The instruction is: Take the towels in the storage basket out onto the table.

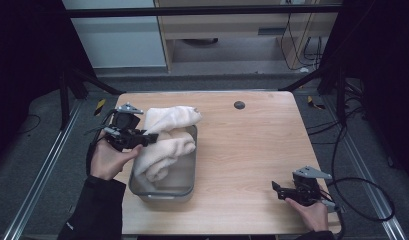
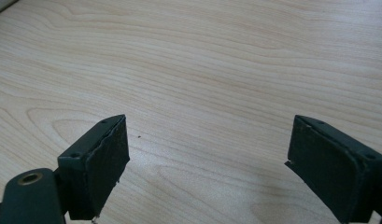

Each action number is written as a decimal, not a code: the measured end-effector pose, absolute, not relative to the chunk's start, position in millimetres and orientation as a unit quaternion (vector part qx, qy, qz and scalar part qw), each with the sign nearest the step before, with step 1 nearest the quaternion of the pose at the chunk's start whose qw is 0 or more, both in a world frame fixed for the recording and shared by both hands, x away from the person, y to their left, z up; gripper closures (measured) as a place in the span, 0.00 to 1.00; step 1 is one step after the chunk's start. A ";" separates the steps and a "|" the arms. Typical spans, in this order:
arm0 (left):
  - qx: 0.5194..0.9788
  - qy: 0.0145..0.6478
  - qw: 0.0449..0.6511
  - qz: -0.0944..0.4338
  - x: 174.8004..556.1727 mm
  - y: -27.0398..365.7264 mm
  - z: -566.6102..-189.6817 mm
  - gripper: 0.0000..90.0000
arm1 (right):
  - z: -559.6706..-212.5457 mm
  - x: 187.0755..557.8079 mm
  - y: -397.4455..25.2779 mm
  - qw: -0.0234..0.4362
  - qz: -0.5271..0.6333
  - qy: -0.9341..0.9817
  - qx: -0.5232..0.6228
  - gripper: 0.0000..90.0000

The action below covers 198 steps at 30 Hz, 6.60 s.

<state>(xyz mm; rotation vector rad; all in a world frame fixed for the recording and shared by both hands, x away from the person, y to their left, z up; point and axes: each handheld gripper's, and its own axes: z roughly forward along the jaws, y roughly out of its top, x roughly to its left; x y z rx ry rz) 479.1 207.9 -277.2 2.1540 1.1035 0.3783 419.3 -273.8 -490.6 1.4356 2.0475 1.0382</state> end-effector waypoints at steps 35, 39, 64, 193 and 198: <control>0.853 0.371 0.338 0.143 473.2 155.7 -232.9 0.81 | -489.6 419.2 -274.6 0.220 0.375 0.739 0.514 0.14; 0.859 0.361 0.333 0.142 472.9 146.9 -229.0 0.81 | -489.6 419.3 -274.8 0.221 0.375 0.740 0.513 0.14; 0.879 0.323 0.326 0.131 475.8 90.8 -220.8 0.81 | -488.7 418.3 -275.9 0.228 0.373 0.740 0.511 0.15; 0.861 0.295 0.396 0.123 475.0 77.1 -333.0 0.27 | -491.7 414.7 -279.3 0.244 0.366 0.742 0.506 0.14; 0.847 0.307 0.414 0.131 467.9 99.9 -332.5 0.26 | -492.0 414.7 -280.2 0.247 0.365 0.744 0.502 0.14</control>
